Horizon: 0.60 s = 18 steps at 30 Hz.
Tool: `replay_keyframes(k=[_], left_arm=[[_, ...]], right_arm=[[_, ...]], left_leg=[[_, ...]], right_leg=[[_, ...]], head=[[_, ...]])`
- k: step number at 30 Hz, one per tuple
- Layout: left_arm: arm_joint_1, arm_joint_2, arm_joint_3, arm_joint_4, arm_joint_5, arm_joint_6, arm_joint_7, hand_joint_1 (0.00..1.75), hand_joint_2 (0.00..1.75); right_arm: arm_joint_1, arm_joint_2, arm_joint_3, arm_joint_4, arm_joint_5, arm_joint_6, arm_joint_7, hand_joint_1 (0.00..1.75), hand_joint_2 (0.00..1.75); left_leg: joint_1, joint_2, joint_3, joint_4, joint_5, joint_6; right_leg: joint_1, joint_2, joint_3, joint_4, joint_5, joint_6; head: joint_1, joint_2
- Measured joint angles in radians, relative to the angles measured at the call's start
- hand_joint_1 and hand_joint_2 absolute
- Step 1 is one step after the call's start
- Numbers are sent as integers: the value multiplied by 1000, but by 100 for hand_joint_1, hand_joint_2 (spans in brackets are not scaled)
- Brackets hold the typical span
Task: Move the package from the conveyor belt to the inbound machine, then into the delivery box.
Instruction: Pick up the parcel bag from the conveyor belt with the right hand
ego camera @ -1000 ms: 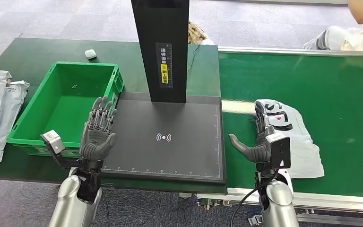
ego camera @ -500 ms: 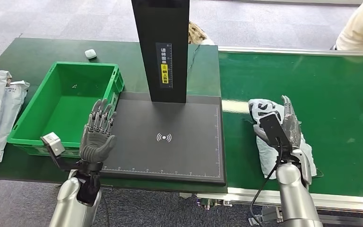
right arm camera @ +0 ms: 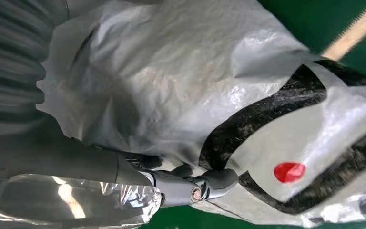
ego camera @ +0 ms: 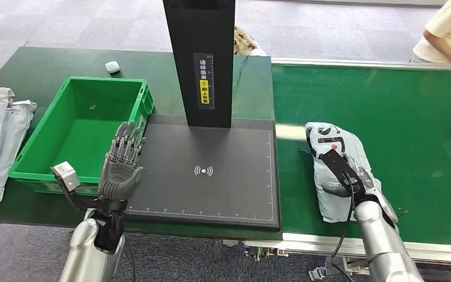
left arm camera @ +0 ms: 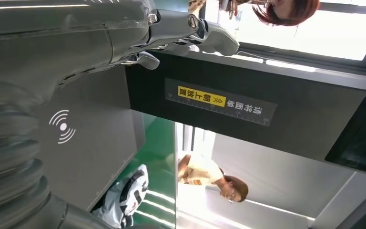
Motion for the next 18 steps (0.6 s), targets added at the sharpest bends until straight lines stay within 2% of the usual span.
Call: replay_keyframes(k=[1, 7, 11, 13, 15, 17, 18], left_arm=[[-5, 1, 0, 0, 0, -3, 3, 0, 175], [-10, 2, 0, 1, 0, -3, 4, 0, 175], [-21, 3, 0, 13, 1, -5, 1, 0, 175], [-35, 4, -1, 31, 1, -6, -8, 0, 175], [-51, 5, -1, 54, 2, -4, -18, 0, 175], [-60, 5, -1, 73, 3, 1, -27, 0, 175], [-62, 6, -1, 78, 3, 5, -31, 0, 175]], right_arm=[[-16, -17, 7, 67, 16, 45, 36, 0, 175], [-43, -31, 23, 127, 32, 69, 50, 0, 175], [-63, -48, 64, 171, 86, 165, 53, 0, 175], [-72, -60, 93, 193, 105, 221, 29, 17, 175], [-79, -69, 121, 211, 113, 260, 4, 105, 175], [-86, -74, 146, 223, 119, 269, -4, 175, 175], [-89, -74, 157, 227, 123, 263, 1, 175, 175]], left_leg=[[0, 0, 0, 0, 0, 0], [0, 0, 0, 0, 0, 0], [0, 0, 1, 1, 0, 0], [0, 0, 1, 1, 0, 0], [0, 0, 3, 1, 0, 0], [0, 1, 4, 1, 0, 0], [0, 1, 5, 1, -1, 0]], right_leg=[[0, 0, 0, 0, 0, 0], [0, 0, 0, 0, 0, 0], [0, 0, 1, 0, 0, 0], [0, 0, 1, 0, 0, 0], [1, 0, 3, 0, 0, 0], [1, 1, 5, 0, 0, 0], [1, 1, 5, 0, 0, 0]], head=[[0, 0], [0, 0], [0, 0], [0, 0], [0, 0], [0, 0], [0, 0]])
